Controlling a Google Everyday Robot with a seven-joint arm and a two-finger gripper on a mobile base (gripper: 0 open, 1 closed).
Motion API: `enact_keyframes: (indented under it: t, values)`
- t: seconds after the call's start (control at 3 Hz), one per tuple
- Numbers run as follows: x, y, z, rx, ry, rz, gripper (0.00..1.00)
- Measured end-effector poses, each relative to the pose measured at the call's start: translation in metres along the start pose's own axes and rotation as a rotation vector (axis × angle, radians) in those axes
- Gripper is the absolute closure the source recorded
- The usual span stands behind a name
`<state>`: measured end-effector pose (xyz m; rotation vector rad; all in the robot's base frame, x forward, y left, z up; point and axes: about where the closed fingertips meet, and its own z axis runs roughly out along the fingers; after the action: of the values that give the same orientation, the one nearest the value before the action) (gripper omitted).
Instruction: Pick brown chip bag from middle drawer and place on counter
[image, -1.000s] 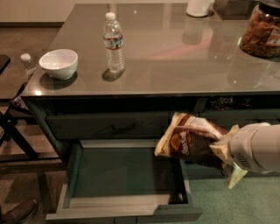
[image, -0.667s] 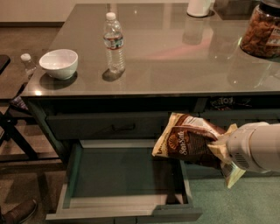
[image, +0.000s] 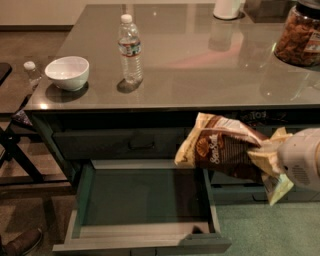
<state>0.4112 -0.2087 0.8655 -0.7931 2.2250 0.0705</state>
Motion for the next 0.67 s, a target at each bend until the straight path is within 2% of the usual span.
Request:
enact_keyframes:
  t: [0.33, 0.67]
  values:
    - [-0.031, -0.01, -0.044, 0.024, -0.11, -0.018, 1.0]
    - [-0.042, -0.009, -0.05, 0.016, -0.145, -0.029, 1.0]
